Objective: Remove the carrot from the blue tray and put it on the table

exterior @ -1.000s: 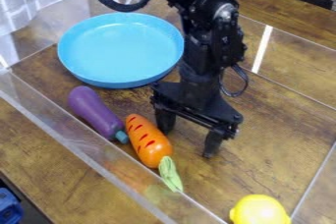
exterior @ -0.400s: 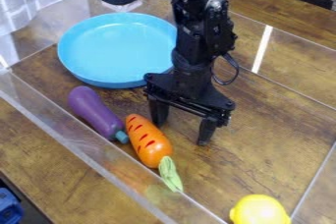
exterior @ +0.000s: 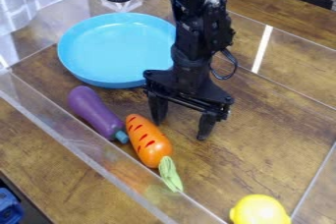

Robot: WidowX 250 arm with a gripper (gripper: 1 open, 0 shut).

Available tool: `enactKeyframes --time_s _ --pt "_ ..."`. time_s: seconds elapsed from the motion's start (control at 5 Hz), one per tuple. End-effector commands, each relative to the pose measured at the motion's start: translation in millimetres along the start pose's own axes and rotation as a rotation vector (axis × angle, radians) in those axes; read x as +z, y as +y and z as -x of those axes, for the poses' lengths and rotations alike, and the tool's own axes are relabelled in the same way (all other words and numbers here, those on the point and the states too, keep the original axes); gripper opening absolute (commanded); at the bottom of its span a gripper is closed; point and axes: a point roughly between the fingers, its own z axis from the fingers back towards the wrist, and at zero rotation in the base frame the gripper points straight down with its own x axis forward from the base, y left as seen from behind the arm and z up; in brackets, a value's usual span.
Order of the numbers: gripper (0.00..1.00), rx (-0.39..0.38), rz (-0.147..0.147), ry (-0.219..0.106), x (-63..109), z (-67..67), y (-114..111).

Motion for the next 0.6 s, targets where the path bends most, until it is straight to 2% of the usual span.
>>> enactKeyframes --time_s 0.0,0.4 --pt "1.0 0.055 -0.005 -0.012 -0.1 -6.3 11.1" --pt "1.0 0.086 -0.006 -0.019 -1.1 -9.5 14.2"
